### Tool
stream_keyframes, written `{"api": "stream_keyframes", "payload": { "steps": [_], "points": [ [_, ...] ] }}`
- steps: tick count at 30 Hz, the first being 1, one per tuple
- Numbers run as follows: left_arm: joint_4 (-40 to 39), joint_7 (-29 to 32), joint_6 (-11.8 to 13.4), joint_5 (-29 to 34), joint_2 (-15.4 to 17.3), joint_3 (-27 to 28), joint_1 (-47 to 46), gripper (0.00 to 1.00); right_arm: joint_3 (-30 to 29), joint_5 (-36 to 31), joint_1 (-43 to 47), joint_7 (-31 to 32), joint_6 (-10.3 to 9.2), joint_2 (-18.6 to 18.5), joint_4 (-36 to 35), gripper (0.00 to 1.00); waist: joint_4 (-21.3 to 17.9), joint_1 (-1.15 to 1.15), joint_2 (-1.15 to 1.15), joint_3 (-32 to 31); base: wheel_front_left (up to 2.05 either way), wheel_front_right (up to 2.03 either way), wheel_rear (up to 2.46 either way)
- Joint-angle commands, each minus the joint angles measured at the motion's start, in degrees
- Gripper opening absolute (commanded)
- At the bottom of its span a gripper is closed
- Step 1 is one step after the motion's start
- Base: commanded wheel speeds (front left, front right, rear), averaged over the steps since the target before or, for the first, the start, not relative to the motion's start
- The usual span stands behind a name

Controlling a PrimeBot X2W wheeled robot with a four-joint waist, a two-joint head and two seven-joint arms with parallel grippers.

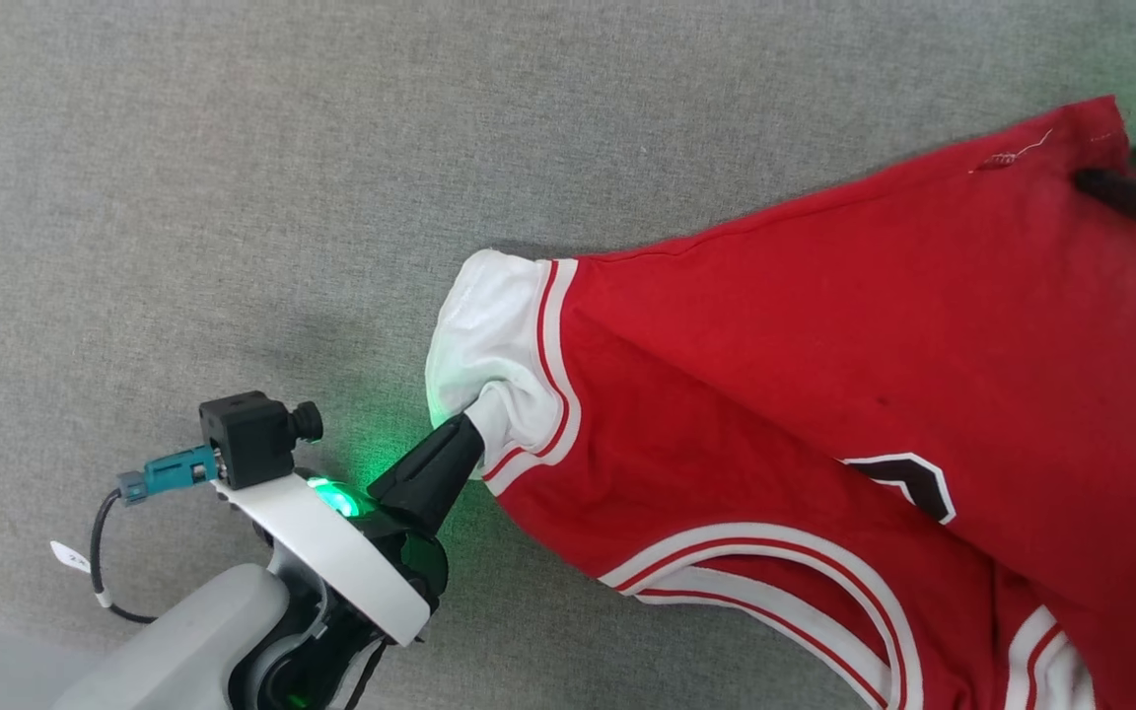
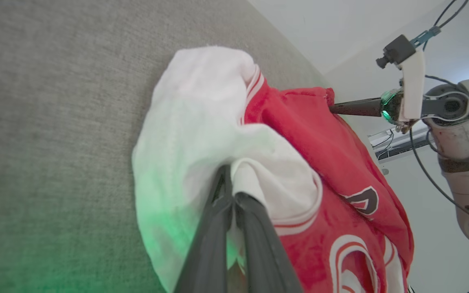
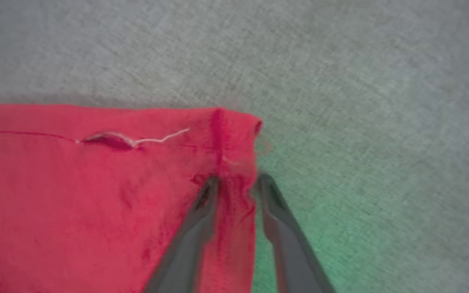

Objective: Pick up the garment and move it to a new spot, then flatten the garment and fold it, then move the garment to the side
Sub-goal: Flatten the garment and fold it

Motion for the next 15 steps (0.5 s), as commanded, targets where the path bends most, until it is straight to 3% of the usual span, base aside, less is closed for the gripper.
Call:
{"api": "stream_keyframes", "payload": {
  "steps": [1, 15],
  "points": [
    [0.76, -0.22, -0.13, -0.68, -0.17, -0.40, -0.46, 0.00, 2.61, 0.87, 4.27, 0.14, 0.15, 1.33, 2.66, 0.00, -0.26, 0.00, -0.01, -0.57, 0.00, 0.00, 0.00],
    [8.33, 0.63, -0.07, -3.88, 3.26, 1.27, -9.99, 0.00, -5.56, -0.59, -5.21, -22.01, 0.08, 4.14, 10.53, 0.00, -4.85, 0.00, -0.01, -6.05, 0.00, 0.00, 0.00]
  ]
}}
